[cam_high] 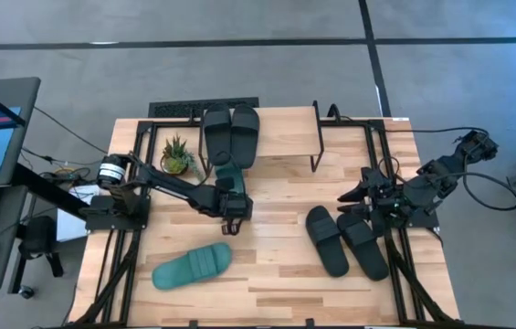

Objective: Pick and place slides into the shelf
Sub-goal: Put the blue slide under the shelf

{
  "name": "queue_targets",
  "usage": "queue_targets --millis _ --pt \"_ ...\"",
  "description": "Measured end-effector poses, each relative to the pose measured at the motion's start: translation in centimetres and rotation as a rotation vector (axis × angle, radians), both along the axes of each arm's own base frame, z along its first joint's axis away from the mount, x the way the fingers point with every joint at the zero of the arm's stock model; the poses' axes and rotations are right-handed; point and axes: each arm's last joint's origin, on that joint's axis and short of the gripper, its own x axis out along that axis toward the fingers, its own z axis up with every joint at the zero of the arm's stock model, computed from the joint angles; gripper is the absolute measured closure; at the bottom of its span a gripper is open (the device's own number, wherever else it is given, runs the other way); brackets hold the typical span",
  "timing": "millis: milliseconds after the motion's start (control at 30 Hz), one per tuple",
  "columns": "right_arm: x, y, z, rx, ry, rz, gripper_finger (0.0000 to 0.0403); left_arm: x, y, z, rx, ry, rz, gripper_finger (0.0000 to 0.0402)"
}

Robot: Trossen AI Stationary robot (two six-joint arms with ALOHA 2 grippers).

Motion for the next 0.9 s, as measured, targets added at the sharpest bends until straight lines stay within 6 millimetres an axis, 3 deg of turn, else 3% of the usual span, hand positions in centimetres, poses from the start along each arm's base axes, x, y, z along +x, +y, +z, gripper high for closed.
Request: queue_targets --millis 233,533,900 --pt "0.0 0.0 0.0 0.001 -0.001 0.0 0.0272 -0.5 0.8 -0.2 0.079 0.06 0.013 0.032" --pt "0.0 0.0 0.0 0.002 -0.002 0.0 0.0272 -0.6 0.8 -0.2 0.08 0.083 -0.02 0.0363" --pt "0.0 0.0 0.0 0.002 -0.002 0.0 0.0272 -0.7 1.5 -0.1 0.102 0.089 0.003 0.0366"
